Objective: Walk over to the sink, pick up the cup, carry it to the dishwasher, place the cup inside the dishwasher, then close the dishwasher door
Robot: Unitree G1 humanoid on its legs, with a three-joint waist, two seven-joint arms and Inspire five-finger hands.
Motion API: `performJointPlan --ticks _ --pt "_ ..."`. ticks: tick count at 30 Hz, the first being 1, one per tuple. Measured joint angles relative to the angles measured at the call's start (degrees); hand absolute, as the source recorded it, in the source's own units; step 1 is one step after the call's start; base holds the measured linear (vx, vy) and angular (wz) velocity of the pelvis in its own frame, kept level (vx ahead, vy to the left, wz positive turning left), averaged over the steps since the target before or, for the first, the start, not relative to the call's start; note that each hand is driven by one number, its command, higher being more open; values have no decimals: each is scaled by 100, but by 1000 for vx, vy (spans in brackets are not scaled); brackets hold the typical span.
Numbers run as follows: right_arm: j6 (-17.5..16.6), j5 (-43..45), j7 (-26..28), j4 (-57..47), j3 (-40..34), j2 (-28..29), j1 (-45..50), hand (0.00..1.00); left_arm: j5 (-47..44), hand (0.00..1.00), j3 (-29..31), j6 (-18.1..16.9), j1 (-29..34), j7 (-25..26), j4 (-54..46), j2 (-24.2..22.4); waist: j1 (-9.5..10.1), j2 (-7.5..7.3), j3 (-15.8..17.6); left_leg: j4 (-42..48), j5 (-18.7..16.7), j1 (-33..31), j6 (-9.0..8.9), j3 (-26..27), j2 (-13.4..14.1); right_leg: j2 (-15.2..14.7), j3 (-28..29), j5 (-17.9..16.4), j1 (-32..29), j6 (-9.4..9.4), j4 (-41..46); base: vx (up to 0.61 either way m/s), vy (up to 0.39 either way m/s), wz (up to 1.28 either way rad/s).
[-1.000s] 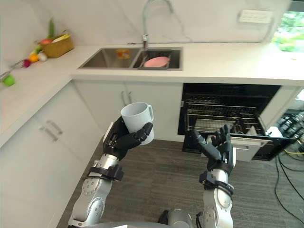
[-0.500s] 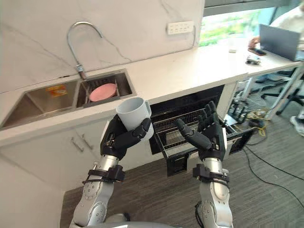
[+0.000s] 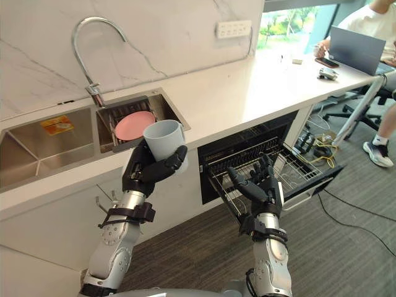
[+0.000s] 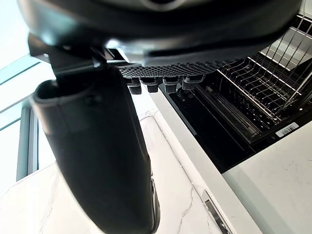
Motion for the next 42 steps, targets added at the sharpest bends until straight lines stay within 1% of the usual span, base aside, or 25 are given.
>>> performJointPlan --ticks 1,2,4,7,10,11,12,13,14,15,16,18,19,21,22,23,24,26,30,32,35,37,39,41,42 --pt "0 0 0 -12 1 0 0 100 0 0 2 -4 1 -2 0 17 10 -22 11 27 -23 20 -20 3 -4 29 -35 64 -9 -80 -140 75 33 -4" --pt "-1 1 10 -140 55 -13 -9 100 1 0 52 -70 5 -12 -2 70 27 -171 103 268 -132 66 -81 16 -95 54 -220 424 4 -435 -524 105 -36 -7" --pt "-2 7 29 -336 111 -118 -24 100 5 0 37 -85 161 -40 19 -30 36 -4 69 626 -325 -50 -155 4 79 198 -311 371 268 -400 -963 160 -44 -4" --pt "-6 7 35 -523 197 -112 -56 100 21 0 -54 -158 176 -67 20 -31 84 13 64 687 -394 -188 -244 -37 292 477 -384 499 374 -422 -1388 108 -47 -2" --pt "-8 14 85 -602 284 -102 -48 100 21 0 -112 -189 205 -15 20 -29 149 93 110 1185 -727 -309 -362 10 601 709 -350 424 462 -481 -1432 88 -44 -18" --pt "-7 14 105 -615 340 -61 -39 100 21 0 -113 -242 258 -6 18 -23 175 118 130 1639 -814 -404 -473 18 727 771 -314 344 512 -493 -1401 78 -14 -17" --pt "-7 12 119 -629 350 -30 -37 100 22 0 -113 -252 285 -4 18 -26 171 127 137 2032 -817 -567 -479 -36 794 783 -303 313 520 -498 -1360 100 -24 -19" --pt "-5 7 130 -756 343 -39 -22 100 21 0 -112 -259 323 0 16 -61 181 249 202 2872 -814 -862 -482 -167 979 855 -274 243 616 -517 -1294 97 -1 -17" --pt "-5 7 133 -908 327 -60 -19 100 20 0 -98 -258 384 -3 15 -101 177 399 266 3523 -723 -1064 -591 -236 1164 926 -244 180 780 -554 -1294 106 31 -18" --pt "-5 9 133 -964 326 -49 -9 100 19 0 -99 -258 437 -11 14 -113 183 371 300 3744 -682 -1141 -642 -225 1215 911 -231 154 860 -577 -1322 105 75 -18" --pt "-14 22 133 -1120 287 -12 35 100 19 0 -140 -263 526 -61 -6 -131 202 377 282 3544 -755 -1113 -587 -201 1219 848 -184 151 984 -571 -1388 119 82 -17" --pt "-89 28 130 -1347 167 -9 70 100 27 0 -306 -283 525 -168 -23 -153 238 326 266 2475 -821 -1063 -555 -200 1113 638 -121 147 1051 -503 -1453 121 86 -12" --pt "-169 23 127 -1394 145 -24 91 100 88 0 -459 -286 519 -193 -41 -158 241 291 250 1626 -650 -1004 -600 -227 1023 451 -69 161 1066 -361 -1458 116 137 -9" --pt "-189 23 127 -1373 146 -85 162 100 139 0 -669 -284 509 -229 -46 -176 244 340 218 676 104 -846 -658 -228 1049 249 36 98 1153 -131 -1437 165 258 -16" --pt "-189 24 120 -1364 142 -112 243 100 138 0 -725 -284 512 -272 -46 -198 245 383 173 547 610 -765 -700 -190 1060 181 73 36 1183 -7 -1393 202 333 -14" --pt "-193 24 111 -1284 136 -113 298 100 129 0 -750 -279 502 -301 -43 -201 239 333 102 591 834 -745 -796 -126 983 69 117 -15 1197 102 -1354 174 268 -9" --pt "-194 68 71 -1206 143 -36 364 100 124 0 -742 -282 475 -333 -44 -135 222 207 -11 573 744 -769 -700 -56 802 -104 148 17 1190 160 -1455 141 205 -3" --pt "-193 239 25 -1180 145 78 343 100 123 0 -716 -283 303 -332 -46 -58 202 119 -35 589 668 -835 -586 23 613 -277 164 115 1192 248 -1684 137 252 -2" --pt "-123 227 62 -963 211 163 84 100 114 0 -568 -276 224 -255 -47 3 174 70 -56 636 507 -842 -461 124 382 -407 204 446 1389 299 -2259 85 183 -6" --pt "-82 220 67 -845 208 162 -15 100 113 0 -569 -273 208 -255 -50 1 177 41 -62 637 456 -856 -440 85 282 -467 186 494 1436 286 -2400 39 106 2" --pt "-7 220 64 -788 177 156 -54 100 113 0 -566 -254 195 -253 -87 1 261 1 -63 815 170 -1001 -456 -440 8 -546 175 516 1449 157 -2531 32 103 -5" --pt "4 221 40 -748 132 135 -53 100 113 0 -561 -239 195 -242 -175 0 314 -2 -65 869 8 -1005 -371 -692 -127 -569 147 582 1461 -102 -2456 57 148 -12" --pt "1 220 5 -688 25 140 -47 100 115 0 -561 -241 110 -244 -284 0 306 24 -83 882 -69 -978 -281 -775 -165 -644 77 688 1213 -247 -1845 75 138 1" --pt "-14 221 -80 -545 -119 167 -55 100 119 0 -444 -247 -157 -239 -295 7 289 -98 -6 934 -189 -837 -183 -781 -203 -924 178 877 544 -411 -357 90 103 4" --pt "-15 222 -97 -498 -138 184 -54 100 120 0 -382 -248 -186 -221 -298 13 273 -134 16 922 -223 -755 -157 -776 -226 -1010 192 1002 413 -470 -13 112 82 -6"
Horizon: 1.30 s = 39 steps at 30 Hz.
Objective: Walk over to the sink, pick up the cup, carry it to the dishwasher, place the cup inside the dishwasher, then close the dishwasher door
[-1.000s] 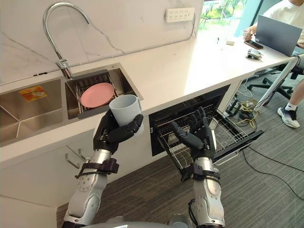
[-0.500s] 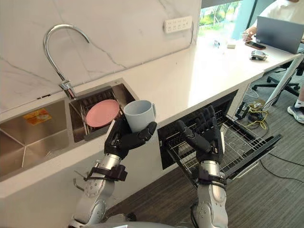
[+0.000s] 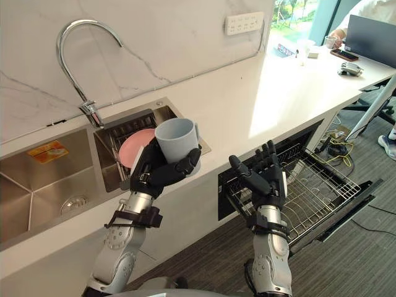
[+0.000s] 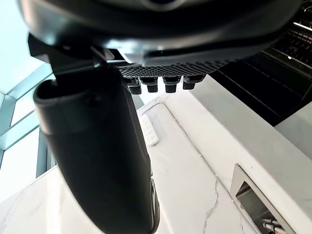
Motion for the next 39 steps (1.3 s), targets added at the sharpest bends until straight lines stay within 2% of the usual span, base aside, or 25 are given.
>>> performJointPlan --ticks 1,2,3,4,5,6,8,9,11,12,13,15,16,17,20,22,25,27,28,32,36,39 --pt "-17 2 -9 135 -57 29 0 100 0 0 119 0 -8 106 -2 -1 -31 -24 22 -86 -21 232 84 6 -12 -159 -1 343 -207 -85 556 173 47 -5" --pt "-28 6 -10 258 -111 34 0 100 0 0 225 -19 -1 237 -4 -2 -99 19 24 -141 -63 424 134 4 54 -205 -8 275 -248 -70 754 214 44 -13" --pt "-60 8 -3 272 -129 34 -26 100 -1 0 351 -114 -19 366 -29 -6 -104 56 18 -156 -80 504 82 35 153 -115 -16 -58 -367 46 542 184 31 -12" --pt "-71 8 4 271 -128 34 -44 100 -2 0 394 -148 -22 393 -44 -7 -103 64 23 -155 -78 510 45 56 189 -76 -10 -110 -400 70 423 153 -18 -32" --pt "-87 -1 67 251 -166 30 -164 100 -2 0 611 -308 -28 508 -121 27 -90 87 31 -154 -107 506 -31 167 365 145 118 -120 -549 112 -349 114 -39 -30" --pt "-86 -6 90 218 -201 26 -215 100 -2 0 691 -378 -36 558 -123 65 -89 86 34 -152 -118 511 -65 190 419 208 201 -85 -606 133 -613 181 -99 -33" --pt "-87 -6 104 -40 -390 5 -254 100 -6 0 897 -424 -32 672 -109 146 -90 67 36 -102 -178 595 -190 207 505 296 312 475 -636 189 -1108 171 -183 -11" --pt "-103 -1 83 -333 -580 -33 -240 100 -22 0 1017 -471 -9 719 -83 176 -82 28 26 -52 -286 667 -358 166 550 339 276 1038 -573 324 -1153 166 -248 0" --pt "-146 1 51 -648 -845 -162 -178 100 -90 0 991 -517 4 712 -87 -2 -90 200 -17 -47 -314 632 -489 63 801 577 208 974 -529 415 -1159 135 -249 7" --pt "-195 6 16 -791 -1027 -168 -166 100 -119 0 934 -535 -9 681 -95 -87 -98 227 -33 -47 -312 610 -580 35 957 697 97 905 -502 512 -1204 84 -189 3" --pt "-221 11 16 -848 -1090 -159 -169 100 -118 0 914 -535 -14 668 -96 -99 -96 215 -32 -48 -315 611 -634 37 1019 740 43 846 -452 586 -1283 52 -180 -15" --pt "-238 23 95 -1085 -1139 -134 -225 100 -114 0 939 -507 -12 689 -96 -92 -86 142 -47 -92 -306 614 -802 192 1165 974 -81 612 -164 740 -2034 45 -205 -41" --pt "-229 23 129 -1135 -1129 -137 -249 100 -113 0 951 -489 -11 709 -95 -100 -79 143 -46 -94 -301 614 -837 263 1199 1041 -77 609 -92 748 -2284 51 -223 -51" --pt "-158 23 154 -1223 -1086 -158 -257 100 -111 0 981 -436 -10 734 -88 -152 -87 226 -11 -105 -277 620 -902 319 1308 1196 -86 710 47 744 -2675 33 -169 -32" --pt "265 40 167 -1294 -973 -155 -202 100 -112 0 854 -350 -4 739 -88 -232 -155 280 9 -389 -147 849 -1055 397 1496 1488 -95 856 262 617 -3044 2 -121 -21" --pt "440 175 216 -1439 -898 -158 -200 100 -103 0 754 -361 -22 711 -89 -226 -203 309 -6 -554 -51 883 -1071 423 1495 1530 -97 927 271 583 -3171 -21 -77 -8" --pt "597 418 343 -1615 -762 -187 -202 100 -116 0 618 -361 -33 704 -88 -223 -261 336 1 -800 114 947 -1062 549 1421 1527 -39 1095 264 573 -3404 -10 -12 -11" --pt "816 756 675 -1712 -736 -197 -206 100 -117 0 475 -362 -86 735 -69 -223 -274 344 5 -956 203 994 -1046 618 1358 1510 11 1216 274 580 -3580 -16 10 -15" --pt "1035 1033 945 -1759 -728 -239 -213 100 -85 0 359 -372 -188 801 0 -216 -284 347 6 -1014 240 1001 -1038 627 1319 1490 17 1280 289 587 -3674 -23 16 -4" --pt "1785 1559 1849 -2015 -264 -433 -221 100 532 0 84 -318 -595 1001 398 -184 -347 360 10 -1148 319 1032 -1009 638 1230 1453 -9 1467 409 603 -3993 -8 5 0" --pt "2314 1833 2376 -2223 353 -645 -356 100 1504 0 -104 -149 -773 1050 622 -133 -351 365 7 -1160 332 1032 -1004 595 1209 1440 -61 1503 469 605 -4065 -17 -5 5" --pt "2440 1846 2400 -2230 401 -776 -471 100 1815 0 -85 -92 -851 1108 740 -75 -345 365 7 -1183 352 1027 -991 538 1169 1397 -124 1508 493 613 -4065 -23 7 10"
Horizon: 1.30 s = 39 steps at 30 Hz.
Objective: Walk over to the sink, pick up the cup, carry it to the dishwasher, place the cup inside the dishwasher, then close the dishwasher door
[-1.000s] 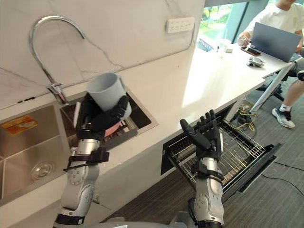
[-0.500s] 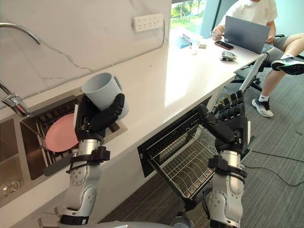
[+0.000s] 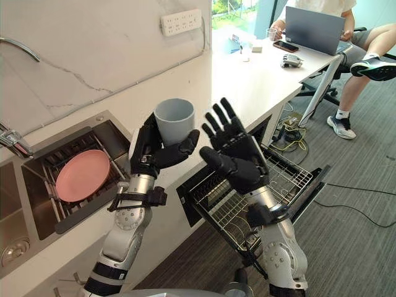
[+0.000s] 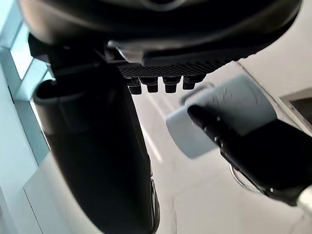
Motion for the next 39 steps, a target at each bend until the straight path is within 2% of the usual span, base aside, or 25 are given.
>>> performJointPlan --ticks 5,10,15,20,24,29,39 --pt "198 -182 -238 3 108 -317 -149 100 336 0 4 148 -48 31 38 284 5 -1 -1 -8 19 -10 11 -95 -27 -29 -108 3 58 5 -2 -19 3 10" --pt "13 -766 -819 90 448 -527 -417 100 467 0 -50 256 -69 18 60 398 1 -3 -6 -26 73 -35 7 -181 -26 -29 -225 4 106 5 -2 -26 -12 11" --pt "-117 -1068 -1237 170 469 -546 -611 100 847 0 -130 311 -76 47 55 405 22 -5 -19 -50 124 -59 6 -262 -28 -30 -309 6 134 3 -3 -35 -10 9" --pt "-276 -1285 -1360 169 398 -549 -635 100 1295 0 -125 337 -75 234 42 401 22 -6 -22 -55 148 -71 4 -312 -27 -29 -359 7 153 2 -3 -21 -4 5" --pt "-332 -1397 -1483 169 395 -539 -633 100 1576 0 -101 338 -75 784 1 392 25 -6 -28 -54 164 -109 0 -370 -28 -30 -409 7 157 2 -3 -15 0 6" --pt "-332 -1398 -1508 232 404 -481 -632 100 1575 0 26 296 -72 1066 -47 324 70 -7 -28 -58 203 -194 -2 -484 -30 -28 -518 7 154 2 -3 -13 -2 11" --pt "-332 -1401 -1714 738 700 -448 -637 100 1560 0 -58 168 -59 1019 -212 257 104 -28 -44 -91 247 -220 0 -564 -39 -31 -596 7 169 1 -3 -10 1 4"
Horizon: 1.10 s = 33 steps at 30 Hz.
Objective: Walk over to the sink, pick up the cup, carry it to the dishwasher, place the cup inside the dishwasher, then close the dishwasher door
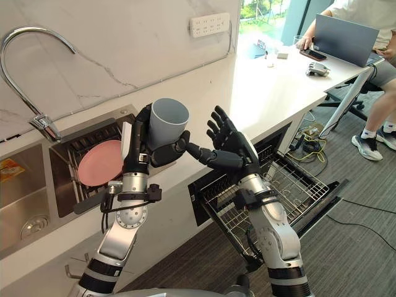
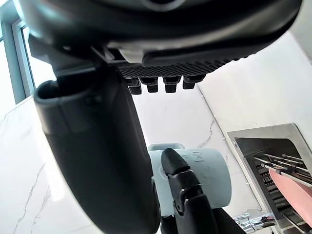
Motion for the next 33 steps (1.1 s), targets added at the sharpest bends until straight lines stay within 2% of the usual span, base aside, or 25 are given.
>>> performJointPlan --ticks 19,33 --pt "0 210 -138 568 481 133 -657 100 -307 0 -402 -58 153 -424 -63 36 140 -8 -165 -181 161 -32 -9 -168 -29 -10 -184 1 10 -7 -4 -9 1 4" --pt "0 342 -215 785 599 205 -835 100 -343 0 -454 -58 157 -445 -41 99 150 -92 -226 -232 209 -16 -12 -176 -29 -5 -198 12 10 -22 -6 0 0 0"
